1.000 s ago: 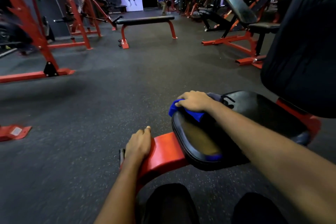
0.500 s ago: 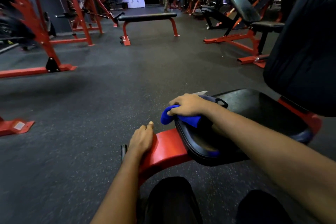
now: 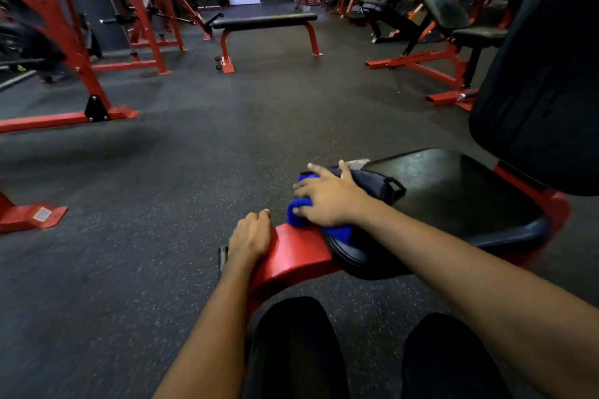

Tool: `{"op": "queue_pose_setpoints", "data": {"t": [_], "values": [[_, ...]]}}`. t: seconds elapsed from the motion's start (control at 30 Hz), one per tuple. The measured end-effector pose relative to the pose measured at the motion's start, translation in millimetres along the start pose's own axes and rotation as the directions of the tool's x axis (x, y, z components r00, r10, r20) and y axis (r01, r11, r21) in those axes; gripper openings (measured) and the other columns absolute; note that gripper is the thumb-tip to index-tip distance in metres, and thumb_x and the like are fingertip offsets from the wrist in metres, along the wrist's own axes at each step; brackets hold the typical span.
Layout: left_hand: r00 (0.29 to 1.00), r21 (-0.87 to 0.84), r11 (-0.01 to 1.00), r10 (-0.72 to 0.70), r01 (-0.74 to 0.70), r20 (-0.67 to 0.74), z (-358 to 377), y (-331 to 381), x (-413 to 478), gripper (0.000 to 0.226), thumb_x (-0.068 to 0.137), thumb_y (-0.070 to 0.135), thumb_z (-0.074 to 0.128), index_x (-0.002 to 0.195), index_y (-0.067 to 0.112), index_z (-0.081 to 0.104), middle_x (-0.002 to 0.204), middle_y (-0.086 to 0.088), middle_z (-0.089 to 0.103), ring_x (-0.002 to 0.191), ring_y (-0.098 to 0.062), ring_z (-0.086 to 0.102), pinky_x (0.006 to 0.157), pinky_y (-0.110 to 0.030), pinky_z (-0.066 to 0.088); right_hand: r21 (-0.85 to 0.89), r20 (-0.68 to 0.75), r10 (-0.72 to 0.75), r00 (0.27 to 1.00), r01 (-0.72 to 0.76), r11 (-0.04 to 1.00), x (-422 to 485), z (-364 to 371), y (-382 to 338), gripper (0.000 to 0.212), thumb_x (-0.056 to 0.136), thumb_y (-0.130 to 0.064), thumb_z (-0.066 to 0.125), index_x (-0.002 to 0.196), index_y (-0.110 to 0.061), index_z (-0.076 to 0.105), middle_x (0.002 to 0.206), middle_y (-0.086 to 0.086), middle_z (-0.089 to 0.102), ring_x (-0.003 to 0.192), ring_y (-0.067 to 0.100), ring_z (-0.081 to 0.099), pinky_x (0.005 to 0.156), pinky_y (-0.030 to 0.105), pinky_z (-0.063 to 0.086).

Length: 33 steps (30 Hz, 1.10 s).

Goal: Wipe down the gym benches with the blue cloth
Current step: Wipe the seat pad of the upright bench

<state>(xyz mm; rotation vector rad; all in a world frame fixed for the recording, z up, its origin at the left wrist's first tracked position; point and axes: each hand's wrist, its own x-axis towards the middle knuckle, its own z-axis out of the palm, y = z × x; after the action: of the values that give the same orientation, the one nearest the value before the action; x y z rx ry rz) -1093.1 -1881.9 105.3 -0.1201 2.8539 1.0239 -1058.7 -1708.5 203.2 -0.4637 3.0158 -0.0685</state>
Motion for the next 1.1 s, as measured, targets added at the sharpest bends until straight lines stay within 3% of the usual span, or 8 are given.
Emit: {"op": "queue_pose_setpoints", "data": {"t": [0.13, 0.33, 0.47, 0.53, 0.7, 0.8, 0.9, 1.1], "values": [[1.000, 0.056, 0.998, 0.007, -0.009, 0.027, -2.1, 2.7, -6.6, 0.049, 0.100, 0.033, 0.026, 0.129, 0.009, 0.057, 0.140, -0.018, 0.050, 0.126, -0.034, 0.047, 0.099, -0.041, 0.036, -0.031, -0.012, 0.036, 0.999, -0.036, 0.999, -4.0, -0.4, -12.1, 0.032, 0.095, -0.043, 0.046, 0.119, -0.031, 0.064, 0.142, -0.011, 0.051, 0.147, 0.016, 0.022, 0.113, 0.069, 0.006], [1.000, 0.088, 0.996, 0.005, -0.005, -0.002, -1.9, 5.7, -9.5, 0.046, 0.100, 0.032, 0.030, 0.124, 0.005, 0.058, 0.137, -0.021, 0.052, 0.123, -0.036, 0.050, 0.095, -0.040, 0.038, -0.118, -0.240, -0.085, 0.967, 0.058, 0.991, -73.5, 28.0, -26.8, 0.028, 0.092, -0.037, 0.047, 0.109, -0.025, 0.065, 0.127, -0.013, 0.059, 0.146, 0.017, 0.025, 0.112, 0.068, 0.012], [1.000, 0.105, 0.994, 0.010, -0.009, -0.004, -3.7, 7.2, -11.0, 0.046, 0.099, 0.031, 0.028, 0.122, 0.005, 0.059, 0.136, -0.021, 0.052, 0.122, -0.036, 0.050, 0.094, -0.041, 0.039, -0.033, -0.129, 0.096, 0.987, -0.101, 0.994, -47.2, 18.6, -30.7, 0.037, 0.096, -0.044, 0.044, 0.131, -0.036, 0.055, 0.159, -0.015, 0.025, 0.151, 0.030, -0.006, 0.103, 0.080, -0.001], [0.999, 0.145, 0.989, 0.035, -0.034, -0.004, -3.5, 7.5, -13.2, 0.040, 0.099, 0.026, 0.029, 0.118, 0.005, 0.058, 0.134, -0.021, 0.053, 0.121, -0.036, 0.050, 0.093, -0.040, 0.039, -0.012, -0.065, 0.172, 0.983, -0.173, 0.985, -29.0, 11.6, -35.0, 0.039, 0.096, -0.043, 0.044, 0.134, -0.039, 0.052, 0.164, -0.012, 0.012, 0.149, 0.037, -0.010, 0.101, 0.081, -0.002], [0.997, 0.222, 0.972, 0.081, -0.078, -0.001, -2.6, 6.8, -12.9, 0.033, 0.096, 0.020, 0.032, 0.112, 0.005, 0.056, 0.131, -0.022, 0.052, 0.119, -0.038, 0.050, 0.091, -0.041, 0.040, -0.129, -0.252, 0.218, 0.943, -0.256, 0.958, -59.6, 27.6, -47.8, 0.037, 0.096, -0.037, 0.046, 0.131, -0.034, 0.055, 0.158, -0.004, 0.031, 0.146, 0.036, 0.018, 0.107, 0.071, 0.012], [0.998, 0.199, 0.978, 0.060, -0.058, -0.002, -1.2, 6.7, -11.5, 0.038, 0.095, 0.024, 0.031, 0.112, 0.003, 0.058, 0.131, -0.022, 0.053, 0.118, -0.038, 0.050, 0.088, -0.041, 0.038, -0.115, -0.419, 0.228, 0.879, -0.301, 0.947, -93.2, 46.9, -59.3, 0.032, 0.087, -0.032, 0.057, 0.118, -0.032, 0.065, 0.148, -0.001, 0.047, 0.135, 0.035, 0.040, 0.103, 0.059, 0.030], [0.999, 0.166, 0.986, 0.031, -0.028, -0.012, -0.2, 5.1, -8.0, 0.045, 0.094, 0.028, 0.030, 0.114, 0.001, 0.059, 0.130, -0.023, 0.055, 0.116, -0.038, 0.052, 0.084, -0.041, 0.037, -0.016, -0.569, 0.252, 0.783, -0.317, 0.948, -113.2, 69.8, -57.5, 0.028, 0.080, -0.028, 0.063, 0.109, -0.031, 0.065, 0.143, -0.003, 0.052, 0.129, 0.032, 0.046, 0.099, 0.054, 0.033], [0.999, 0.127, 0.992, 0.010, -0.004, -0.042, 1.7, 4.9, -5.1, 0.047, 0.094, 0.032, 0.030, 0.113, 0.001, 0.060, 0.126, -0.023, 0.057, 0.111, -0.037, 0.054, 0.081, -0.039, 0.037, 0.323, -0.720, 0.523, 0.456, -0.447, 0.834, -115.7, 77.0, -53.4, 0.031, 0.082, -0.038, 0.061, 0.111, -0.030, 0.065, 0.134, -0.009, 0.059, 0.128, 0.027, 0.049, 0.102, 0.054, 0.030]]}}
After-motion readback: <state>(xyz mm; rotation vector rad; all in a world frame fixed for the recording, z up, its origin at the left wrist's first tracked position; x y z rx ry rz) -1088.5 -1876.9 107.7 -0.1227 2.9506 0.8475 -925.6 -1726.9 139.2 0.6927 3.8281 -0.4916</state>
